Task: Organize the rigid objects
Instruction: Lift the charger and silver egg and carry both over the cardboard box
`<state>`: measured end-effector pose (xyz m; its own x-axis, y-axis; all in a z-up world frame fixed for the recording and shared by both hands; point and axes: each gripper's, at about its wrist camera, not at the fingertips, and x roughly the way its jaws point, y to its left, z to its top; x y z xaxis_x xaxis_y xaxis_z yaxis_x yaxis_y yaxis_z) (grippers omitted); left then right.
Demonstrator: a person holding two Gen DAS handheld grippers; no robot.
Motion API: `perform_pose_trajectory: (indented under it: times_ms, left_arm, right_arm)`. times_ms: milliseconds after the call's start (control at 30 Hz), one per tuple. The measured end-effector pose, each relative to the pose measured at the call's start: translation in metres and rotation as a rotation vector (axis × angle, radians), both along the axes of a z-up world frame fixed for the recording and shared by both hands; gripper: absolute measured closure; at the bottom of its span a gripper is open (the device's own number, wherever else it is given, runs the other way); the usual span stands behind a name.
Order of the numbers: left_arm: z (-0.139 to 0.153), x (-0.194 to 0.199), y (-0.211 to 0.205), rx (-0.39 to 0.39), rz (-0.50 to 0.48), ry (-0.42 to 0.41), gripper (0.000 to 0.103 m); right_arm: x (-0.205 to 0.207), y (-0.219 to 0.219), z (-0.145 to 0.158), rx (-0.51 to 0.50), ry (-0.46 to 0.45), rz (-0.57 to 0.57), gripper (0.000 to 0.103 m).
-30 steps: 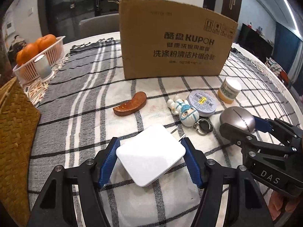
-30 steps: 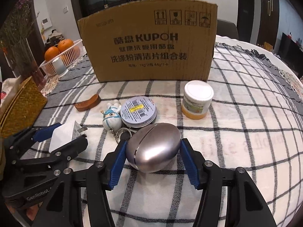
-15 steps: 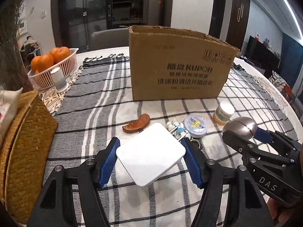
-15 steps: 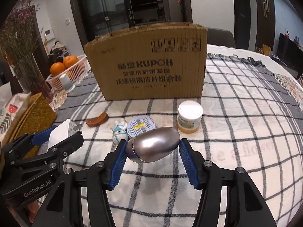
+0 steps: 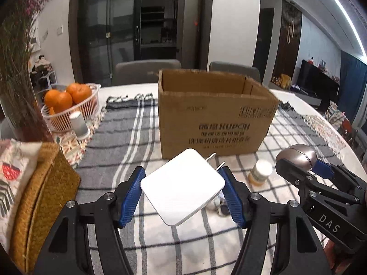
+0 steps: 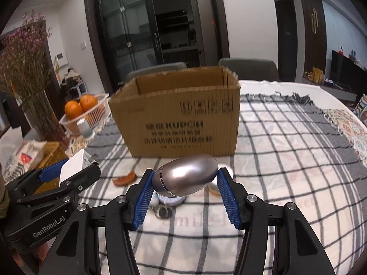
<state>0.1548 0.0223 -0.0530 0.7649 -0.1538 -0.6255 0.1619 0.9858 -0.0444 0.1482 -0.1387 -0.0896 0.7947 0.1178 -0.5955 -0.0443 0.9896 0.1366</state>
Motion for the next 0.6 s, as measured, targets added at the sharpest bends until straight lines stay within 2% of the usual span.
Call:
perform_pose_trajectory:
  times_ms: [333, 600]
  left_arm:
    - [0.035, 0.007, -0.002, -0.009, 0.014, -0.078, 0.037]
    - [0.058, 0.018, -0.004, -0.012, 0.014, -0.116, 0.037]
  right_arm:
    - [0.005, -0.006, 0.035, 0.020, -0.092, -0.024, 0.046]
    - [0.012, -0.007, 0.054, 0.033, -0.131, -0.028, 0.046]
